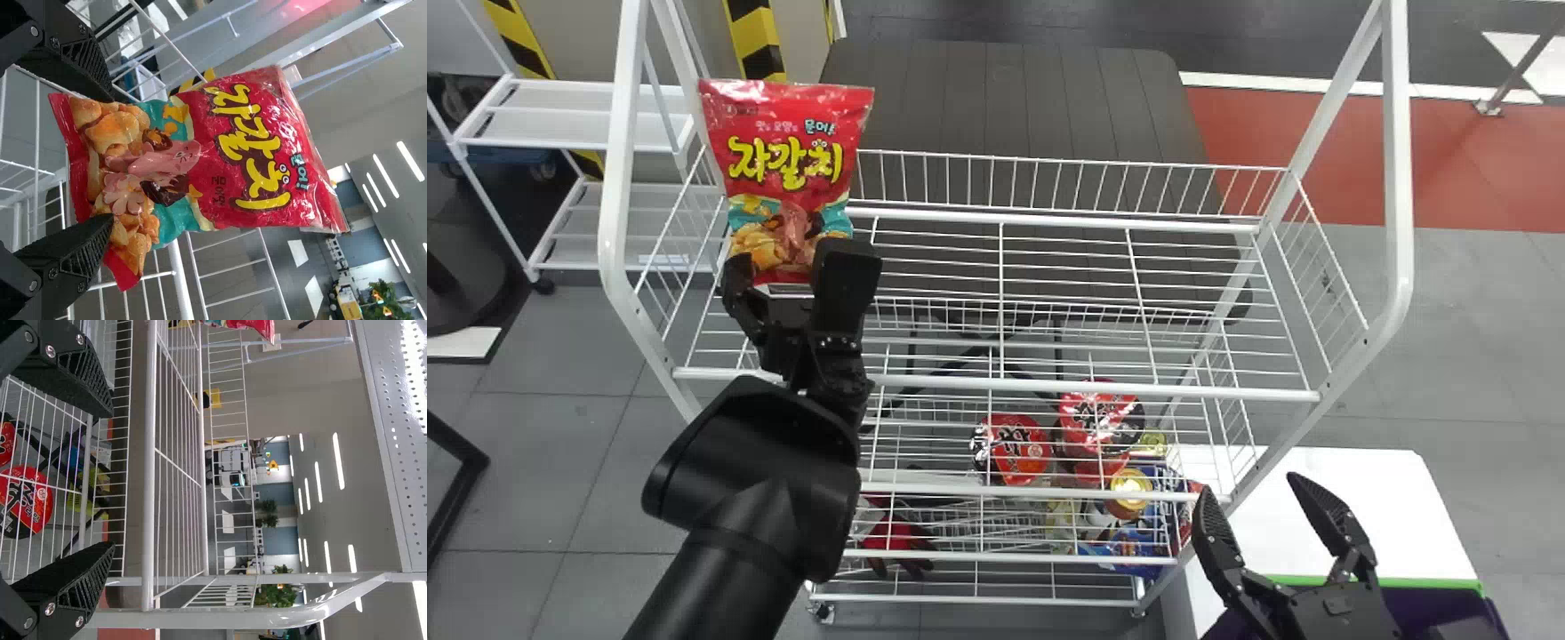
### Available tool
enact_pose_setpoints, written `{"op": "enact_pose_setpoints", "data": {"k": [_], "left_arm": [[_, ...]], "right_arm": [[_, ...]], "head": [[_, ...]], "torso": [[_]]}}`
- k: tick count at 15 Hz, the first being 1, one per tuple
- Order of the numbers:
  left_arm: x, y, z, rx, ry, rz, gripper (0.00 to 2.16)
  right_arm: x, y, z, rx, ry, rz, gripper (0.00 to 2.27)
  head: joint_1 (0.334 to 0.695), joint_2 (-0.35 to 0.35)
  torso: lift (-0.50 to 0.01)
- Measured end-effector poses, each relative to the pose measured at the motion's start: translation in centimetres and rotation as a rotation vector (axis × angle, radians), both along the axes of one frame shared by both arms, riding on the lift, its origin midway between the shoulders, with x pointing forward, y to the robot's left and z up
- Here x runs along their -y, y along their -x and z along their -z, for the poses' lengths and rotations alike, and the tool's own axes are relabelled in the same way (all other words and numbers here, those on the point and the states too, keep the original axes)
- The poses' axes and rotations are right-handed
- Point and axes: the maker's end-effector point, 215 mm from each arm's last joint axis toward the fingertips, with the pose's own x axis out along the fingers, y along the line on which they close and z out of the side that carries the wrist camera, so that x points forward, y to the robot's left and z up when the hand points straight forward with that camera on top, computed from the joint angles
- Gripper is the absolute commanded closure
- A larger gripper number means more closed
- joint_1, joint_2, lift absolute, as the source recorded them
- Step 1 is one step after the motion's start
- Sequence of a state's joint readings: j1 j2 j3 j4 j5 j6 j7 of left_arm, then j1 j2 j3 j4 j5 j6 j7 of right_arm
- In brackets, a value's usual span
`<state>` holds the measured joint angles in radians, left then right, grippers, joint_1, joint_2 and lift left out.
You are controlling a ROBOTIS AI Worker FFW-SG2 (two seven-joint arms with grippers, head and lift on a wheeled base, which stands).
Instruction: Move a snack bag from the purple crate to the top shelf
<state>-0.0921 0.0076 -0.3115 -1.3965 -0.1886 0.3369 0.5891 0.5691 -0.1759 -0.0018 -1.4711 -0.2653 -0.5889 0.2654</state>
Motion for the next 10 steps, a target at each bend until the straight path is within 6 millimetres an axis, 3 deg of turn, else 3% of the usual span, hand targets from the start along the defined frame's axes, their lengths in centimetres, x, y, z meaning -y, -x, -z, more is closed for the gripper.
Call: {"op": "enact_pose_setpoints", "data": {"k": [4,7,10], "left_arm": [[0.5,2.3,-1.1,0.014,0.033,0.006,0.25],[0.6,4.7,-2.3,0.033,0.067,0.008,0.24],[-1.5,7.5,-2.6,0.04,0.084,-0.016,0.23]], "right_arm": [[0.1,0.0,-0.2,0.007,-0.002,0.001,0.14],[-0.1,0.0,-1.4,0.034,-0.004,-0.001,0.14],[-1.2,-0.4,-3.4,0.035,-0.024,-0.009,0.15]], "head": [[0.695,-0.075],[0.695,-0.08],[0.695,-0.044]], "torso": [[0.0],[0.0],[0.0]]}}
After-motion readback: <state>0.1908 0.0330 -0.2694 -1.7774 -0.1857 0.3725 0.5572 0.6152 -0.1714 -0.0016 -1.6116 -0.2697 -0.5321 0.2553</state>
